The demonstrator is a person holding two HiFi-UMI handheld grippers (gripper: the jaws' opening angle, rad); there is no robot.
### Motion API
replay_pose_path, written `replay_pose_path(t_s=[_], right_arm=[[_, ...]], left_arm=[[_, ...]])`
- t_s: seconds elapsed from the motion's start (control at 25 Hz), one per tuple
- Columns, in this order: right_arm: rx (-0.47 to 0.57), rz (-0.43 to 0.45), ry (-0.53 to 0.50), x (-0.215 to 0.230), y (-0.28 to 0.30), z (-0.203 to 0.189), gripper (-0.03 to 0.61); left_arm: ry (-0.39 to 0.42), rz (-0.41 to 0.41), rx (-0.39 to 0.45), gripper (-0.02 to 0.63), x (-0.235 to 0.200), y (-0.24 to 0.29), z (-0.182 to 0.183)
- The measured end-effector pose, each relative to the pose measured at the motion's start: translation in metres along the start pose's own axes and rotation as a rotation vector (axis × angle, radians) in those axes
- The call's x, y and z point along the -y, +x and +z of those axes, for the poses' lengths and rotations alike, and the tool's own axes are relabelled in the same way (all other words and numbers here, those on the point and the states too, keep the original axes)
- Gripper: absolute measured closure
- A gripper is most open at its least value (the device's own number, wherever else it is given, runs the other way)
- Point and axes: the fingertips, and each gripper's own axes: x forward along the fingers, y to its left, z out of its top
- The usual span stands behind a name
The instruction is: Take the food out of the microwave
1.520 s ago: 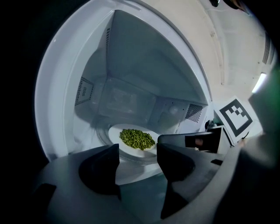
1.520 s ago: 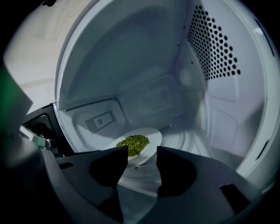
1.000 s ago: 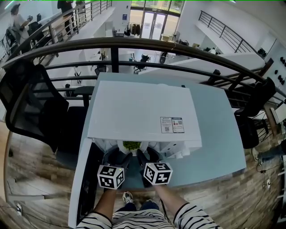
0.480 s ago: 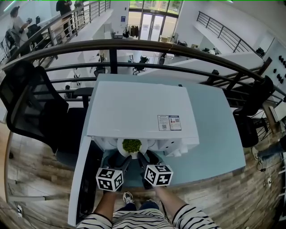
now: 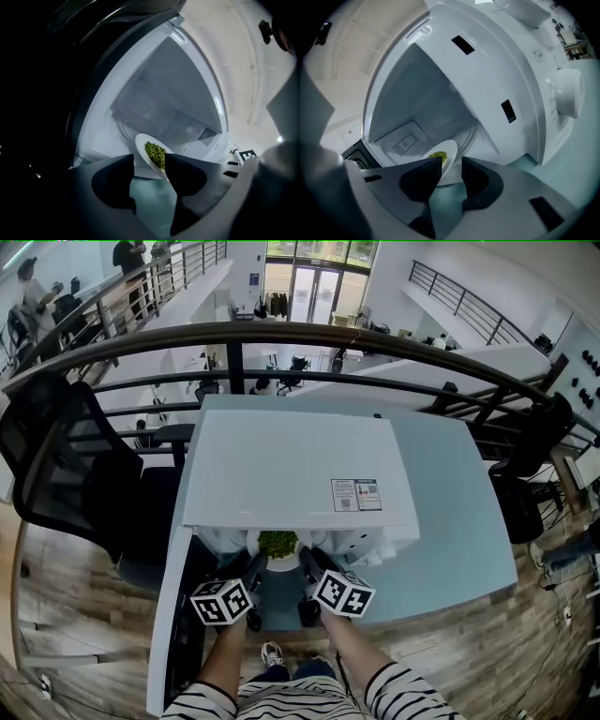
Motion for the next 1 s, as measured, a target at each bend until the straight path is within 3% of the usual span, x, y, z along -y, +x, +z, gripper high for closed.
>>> replay_pose_path(t_s=[0.12,0.2,0.28,0.8,1.0], right_arm=[[0.007,0.018,0.071,0.001,0.003,0.0,0.442],[0.003,0.031,0.118,0.001,0.004,-0.001,0.448],[-0.001,0.045,0.14,-0.002,0.004,-0.002,0.462],[0.012,0.057,0.175,-0.008,-0.025,-0.007,0.512],[0.017,0.076,0.174,-0.018,-0.05,-0.004,0.512]], left_arm=[[-0.076,-0.028,0.007,0.41,-0.002,0.004,0.001],[-0.087,-0.042,-0.004,0.464,-0.001,0.005,-0.001],[-0.085,-0.048,-0.017,0.478,0.0,0.007,-0.002],[-0.155,-0.075,-0.038,0.52,0.015,-0.011,-0.013],[-0.139,-0.086,-0.021,0.525,0.036,-0.032,-0.012]])
